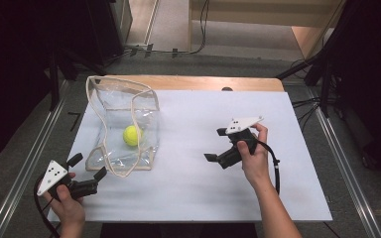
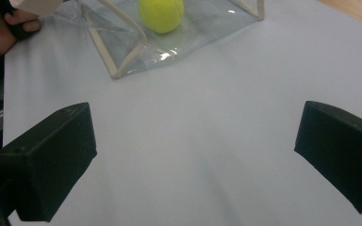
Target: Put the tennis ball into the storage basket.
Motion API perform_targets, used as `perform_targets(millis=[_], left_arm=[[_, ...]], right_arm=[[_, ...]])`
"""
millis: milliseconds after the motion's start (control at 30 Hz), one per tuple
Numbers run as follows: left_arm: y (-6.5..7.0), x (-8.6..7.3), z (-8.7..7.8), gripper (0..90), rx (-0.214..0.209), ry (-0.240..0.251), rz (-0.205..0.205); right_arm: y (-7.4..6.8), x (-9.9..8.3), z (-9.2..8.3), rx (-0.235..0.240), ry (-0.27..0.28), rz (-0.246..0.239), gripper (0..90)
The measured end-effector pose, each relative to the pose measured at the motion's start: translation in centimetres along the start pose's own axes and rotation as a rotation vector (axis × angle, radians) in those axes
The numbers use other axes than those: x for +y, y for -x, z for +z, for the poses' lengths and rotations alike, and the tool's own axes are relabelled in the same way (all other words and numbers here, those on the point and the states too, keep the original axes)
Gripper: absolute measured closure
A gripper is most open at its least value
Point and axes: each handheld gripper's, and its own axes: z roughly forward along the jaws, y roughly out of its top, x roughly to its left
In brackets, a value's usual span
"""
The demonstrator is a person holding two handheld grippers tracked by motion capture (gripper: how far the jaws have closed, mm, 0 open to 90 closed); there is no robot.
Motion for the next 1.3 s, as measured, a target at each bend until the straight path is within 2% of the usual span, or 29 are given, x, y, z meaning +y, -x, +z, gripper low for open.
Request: perform_targets(millis=[133,700,900,1067,1300], left_arm=[[0.0,0.0,0.0,0.0,0.002,0.0,0.0],[0.0,0.0,0.0,0.0,0.006,-0.002,0.002],[0.1,0.0,0.0,0.0,0.007,-0.004,0.005],[0.2,0.0,0.0,0.0,0.008,-0.01,0.015],[0.1,0.0,-0.1,0.0,0.007,-0.003,0.004]], right_arm=[[0.1,-1.0,-0.5,0.006,0.018,-0.007,0.0],[1.2,-5.5,-3.1,-0.033,0.053,0.069,0.0],[1.6,-7.5,-4.7,-0.055,0.074,0.105,0.0],[1.8,-8.6,-5.6,-0.063,0.082,0.123,0.0],[2.0,-10.3,-7.2,-0.09,0.092,0.147,0.0]])
